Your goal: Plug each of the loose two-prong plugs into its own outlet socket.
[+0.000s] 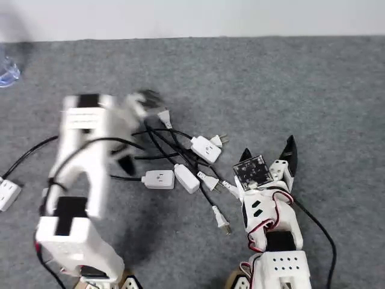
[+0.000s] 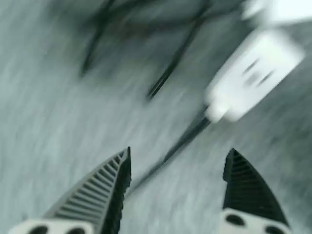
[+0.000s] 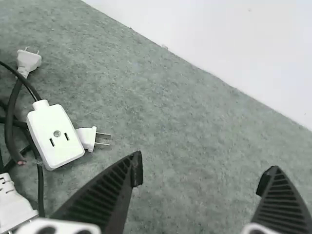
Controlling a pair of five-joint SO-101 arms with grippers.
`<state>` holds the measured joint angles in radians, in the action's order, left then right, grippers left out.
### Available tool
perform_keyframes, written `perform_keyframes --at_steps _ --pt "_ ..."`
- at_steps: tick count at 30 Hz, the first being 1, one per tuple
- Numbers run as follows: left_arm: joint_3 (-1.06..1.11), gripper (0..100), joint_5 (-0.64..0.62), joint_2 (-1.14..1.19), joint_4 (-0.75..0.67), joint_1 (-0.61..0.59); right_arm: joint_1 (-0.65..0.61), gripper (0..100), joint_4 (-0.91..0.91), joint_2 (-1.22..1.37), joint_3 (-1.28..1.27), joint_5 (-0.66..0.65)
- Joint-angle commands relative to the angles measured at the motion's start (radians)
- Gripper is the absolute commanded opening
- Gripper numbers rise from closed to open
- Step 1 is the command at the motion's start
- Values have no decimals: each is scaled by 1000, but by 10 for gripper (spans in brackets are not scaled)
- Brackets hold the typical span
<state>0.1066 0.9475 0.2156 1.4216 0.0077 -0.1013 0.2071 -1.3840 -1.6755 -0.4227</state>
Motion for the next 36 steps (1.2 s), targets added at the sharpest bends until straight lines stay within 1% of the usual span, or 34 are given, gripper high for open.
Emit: perform_keyframes --at_steps 1,5,11,14,19,25,29,36 --pt "51 290 -17 -57 -115 91 7 372 -22 4 -15 6" --pt "94 290 -17 -57 -186 123 7 372 -22 4 -15 6" --pt "134 290 -9 -57 -192 195 7 372 -22 4 -15 6" --pt "162 290 44 -57 -193 232 7 372 -22 4 -15 6" --pt "168 290 54 -57 -259 218 5 372 -22 4 -15 6" --pt "216 290 54 -41 -259 207 5 372 -22 4 -15 6" --pt "265 290 100 -12 -259 206 -5 372 -22 4 -15 6" --pt "257 290 97 31 -264 206 -8 372 -19 4 -15 6"
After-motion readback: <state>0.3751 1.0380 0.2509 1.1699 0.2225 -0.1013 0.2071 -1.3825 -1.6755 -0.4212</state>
